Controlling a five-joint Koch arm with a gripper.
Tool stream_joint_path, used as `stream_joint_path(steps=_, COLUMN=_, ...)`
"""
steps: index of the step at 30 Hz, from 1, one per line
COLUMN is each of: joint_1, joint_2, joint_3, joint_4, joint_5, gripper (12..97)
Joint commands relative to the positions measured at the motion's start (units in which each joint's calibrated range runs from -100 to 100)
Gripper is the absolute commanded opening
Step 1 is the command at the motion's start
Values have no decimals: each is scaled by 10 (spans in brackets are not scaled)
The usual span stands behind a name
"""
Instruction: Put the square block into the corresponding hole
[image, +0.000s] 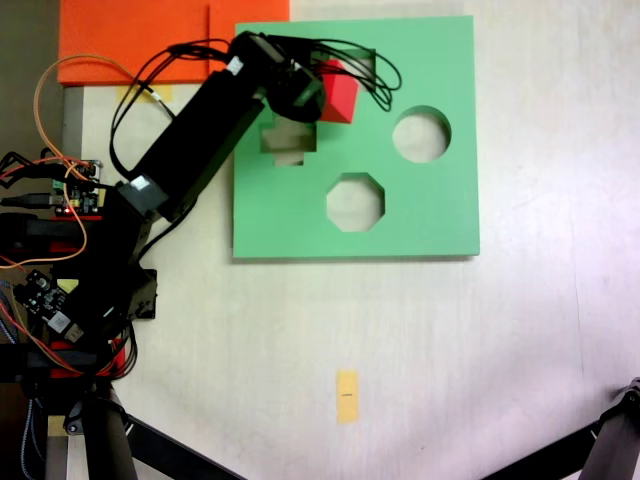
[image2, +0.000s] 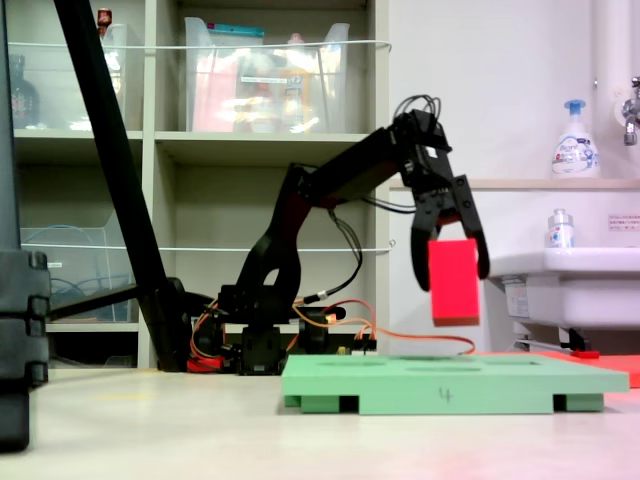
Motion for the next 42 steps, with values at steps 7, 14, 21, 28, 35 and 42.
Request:
stream_joint_path(steps=7, joint_1=9, joint_2=105, joint_3=106, joint_4=-17, joint_5=-14, gripper=290)
stream_joint_path(steps=14, joint_1=11, joint_2=143, joint_3=112, joint_4=15, joint_5=-51, gripper=290)
stream_joint_path(steps=21, joint_1=12, joint_2=162, joint_3=119, joint_4=56, joint_5=-58, gripper=290)
stream_joint_path(steps=28, joint_1=19, joint_2=167, joint_3=121, joint_4=109, joint_5=-60, gripper=291)
stream_joint_path(steps=35, joint_1=19, joint_2=175, joint_3=130, joint_4=117, joint_5=-59, gripper=291)
stream_joint_path(steps=42, joint_1=19, joint_2=180, joint_3=130, joint_4=130, joint_5=-59, gripper=291)
